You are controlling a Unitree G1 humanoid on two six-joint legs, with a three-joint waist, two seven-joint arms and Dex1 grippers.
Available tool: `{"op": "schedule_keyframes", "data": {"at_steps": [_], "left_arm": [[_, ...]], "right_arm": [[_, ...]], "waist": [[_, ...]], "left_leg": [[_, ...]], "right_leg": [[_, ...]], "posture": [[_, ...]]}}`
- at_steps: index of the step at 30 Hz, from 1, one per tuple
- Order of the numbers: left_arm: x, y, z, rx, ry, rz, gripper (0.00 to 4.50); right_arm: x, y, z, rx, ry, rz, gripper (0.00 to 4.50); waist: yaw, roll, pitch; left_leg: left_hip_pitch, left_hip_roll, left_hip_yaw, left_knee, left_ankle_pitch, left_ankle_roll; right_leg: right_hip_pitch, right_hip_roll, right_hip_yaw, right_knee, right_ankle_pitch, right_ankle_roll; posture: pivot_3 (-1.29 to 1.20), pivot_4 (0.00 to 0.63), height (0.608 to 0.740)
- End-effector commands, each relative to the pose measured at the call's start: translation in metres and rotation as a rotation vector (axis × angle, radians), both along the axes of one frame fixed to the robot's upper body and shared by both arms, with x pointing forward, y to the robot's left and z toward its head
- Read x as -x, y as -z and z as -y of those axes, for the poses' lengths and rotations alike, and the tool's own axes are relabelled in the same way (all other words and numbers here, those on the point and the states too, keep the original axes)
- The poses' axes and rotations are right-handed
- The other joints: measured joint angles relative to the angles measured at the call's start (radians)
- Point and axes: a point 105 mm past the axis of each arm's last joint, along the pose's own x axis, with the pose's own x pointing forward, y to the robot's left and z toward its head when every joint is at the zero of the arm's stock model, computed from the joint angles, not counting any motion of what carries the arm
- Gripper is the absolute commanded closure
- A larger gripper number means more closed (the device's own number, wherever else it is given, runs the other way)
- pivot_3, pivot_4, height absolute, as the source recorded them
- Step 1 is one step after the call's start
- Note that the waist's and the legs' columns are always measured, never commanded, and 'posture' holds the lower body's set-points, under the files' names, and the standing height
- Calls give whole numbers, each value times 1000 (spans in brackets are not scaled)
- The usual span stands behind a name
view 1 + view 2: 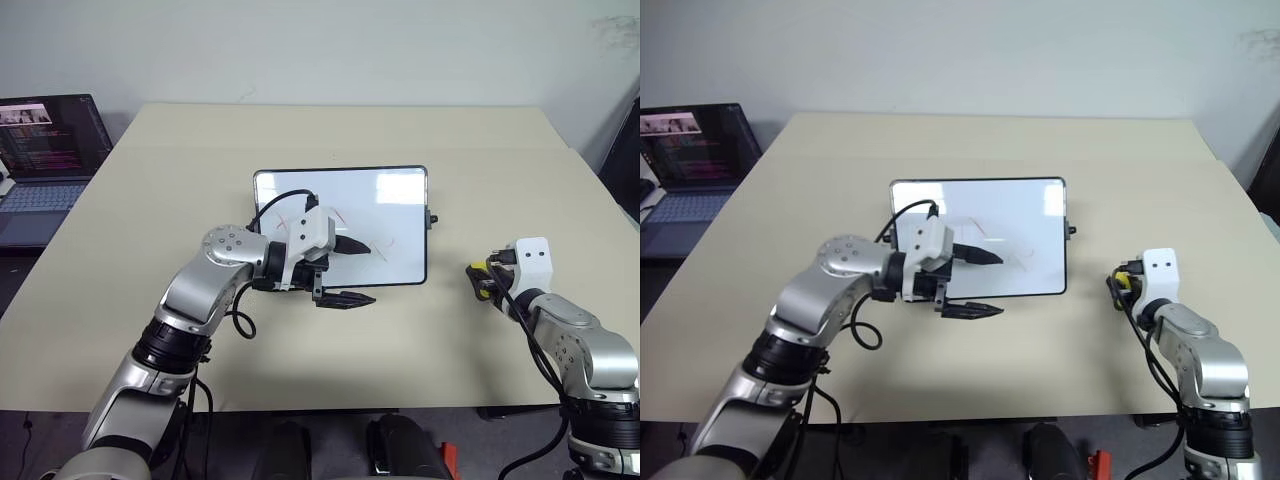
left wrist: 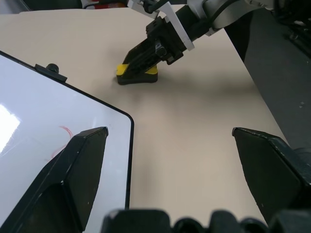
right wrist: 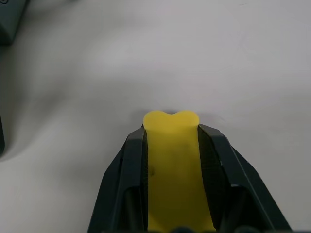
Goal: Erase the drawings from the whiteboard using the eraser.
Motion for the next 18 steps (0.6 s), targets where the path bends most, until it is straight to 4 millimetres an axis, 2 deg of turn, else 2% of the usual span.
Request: {"op": "schedule_keyframes", "data": {"at_steps": [1, 8, 10, 14, 18], "left_arm": [[6, -14, -3, 54, -16, 27, 0], [6, -21, -36, 85, -220, 6, 0], [2, -21, -54, 72, -337, 11, 0], [-5, -21, -88, 47, -526, 16, 0], [-17, -17, -116, -33, -705, 43, 0]], "right_arm": [[0, -7, -5, 3, -14, 38, 3379], [8, -43, -11, 7, -62, 166, 3380], [14, -56, -19, 83, -127, 209, 3380], [23, -73, -53, 267, -333, 297, 3380], [22, -84, -97, 338, -520, 383, 3381]], "waist": [[-1, 0, 0], [-1, 0, 0], [-1, 0, 0], [-1, -1, 0], [-3, -1, 0]], "left_leg": [[0, 0, 0, 0, 0, 0], [0, 1, -1, 0, 0, 0], [0, 1, -1, 0, 0, 0], [0, 0, -1, 0, 0, 0], [3, 1, -1, 0, 0, 0]], "right_leg": [[0, 0, 0, 0, 0, 0], [0, 0, 0, 1, 0, 0], [0, -1, 0, 0, -1, 1], [0, -2, -1, 0, -1, 2], [1, -1, -1, 1, -1, 2]], "posture": [[0, 150, 740], [0, 150, 740], [0, 150, 740], [0, 150, 740], [0, 150, 740]]}}
